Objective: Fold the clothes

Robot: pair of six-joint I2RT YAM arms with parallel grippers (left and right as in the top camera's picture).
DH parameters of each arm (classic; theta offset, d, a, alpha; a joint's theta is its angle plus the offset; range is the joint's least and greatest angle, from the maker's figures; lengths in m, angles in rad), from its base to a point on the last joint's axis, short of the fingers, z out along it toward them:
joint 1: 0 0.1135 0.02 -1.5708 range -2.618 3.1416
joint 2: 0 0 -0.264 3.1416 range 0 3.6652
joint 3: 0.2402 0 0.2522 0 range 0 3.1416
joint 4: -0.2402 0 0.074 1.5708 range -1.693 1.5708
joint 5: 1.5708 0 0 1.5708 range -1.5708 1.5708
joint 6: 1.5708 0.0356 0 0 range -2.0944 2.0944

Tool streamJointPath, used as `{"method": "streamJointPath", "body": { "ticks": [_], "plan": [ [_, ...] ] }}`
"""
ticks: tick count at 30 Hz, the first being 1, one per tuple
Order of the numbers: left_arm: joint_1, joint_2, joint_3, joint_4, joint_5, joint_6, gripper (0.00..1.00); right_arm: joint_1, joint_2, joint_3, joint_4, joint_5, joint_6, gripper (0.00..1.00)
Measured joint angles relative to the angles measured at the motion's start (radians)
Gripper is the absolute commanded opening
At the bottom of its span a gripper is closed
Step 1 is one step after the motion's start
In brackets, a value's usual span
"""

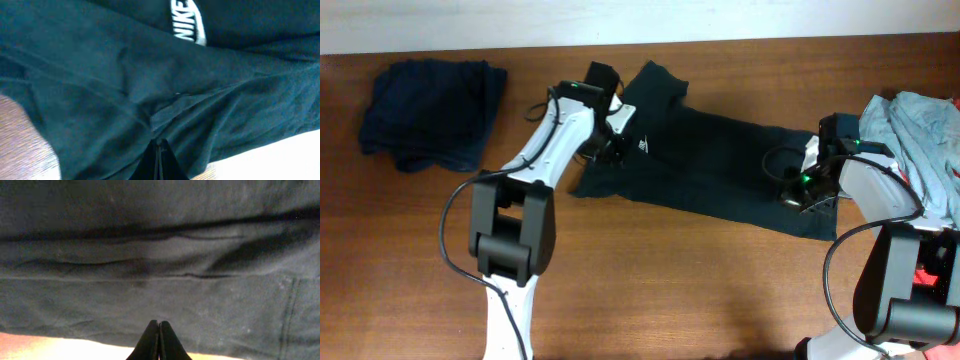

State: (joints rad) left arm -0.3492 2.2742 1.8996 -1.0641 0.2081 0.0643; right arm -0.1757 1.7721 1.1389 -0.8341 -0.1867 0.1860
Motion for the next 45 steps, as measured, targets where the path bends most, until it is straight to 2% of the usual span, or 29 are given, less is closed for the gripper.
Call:
{"method": "streamJointPath", "body": {
  "ticks": [7,21,45],
  "plan": [
    [-0.042,0.0,0.0,-0.014,-0.058,0.001,0.01,0.0,0.0,-0.014,0.006,0.0,-0.002,0.04],
    [-0.042,0.077,-0.001,-0.018,-0.076,0.0,0.0,0.0,0.0,-0.014,0.02,0.0,-0.002,0.04],
    [-0.042,0.077,-0.001,0.349,-0.085,0.0,0.02,0.0,0.0,-0.015,0.023,0.0,-0.002,0.04]
  ]
}}
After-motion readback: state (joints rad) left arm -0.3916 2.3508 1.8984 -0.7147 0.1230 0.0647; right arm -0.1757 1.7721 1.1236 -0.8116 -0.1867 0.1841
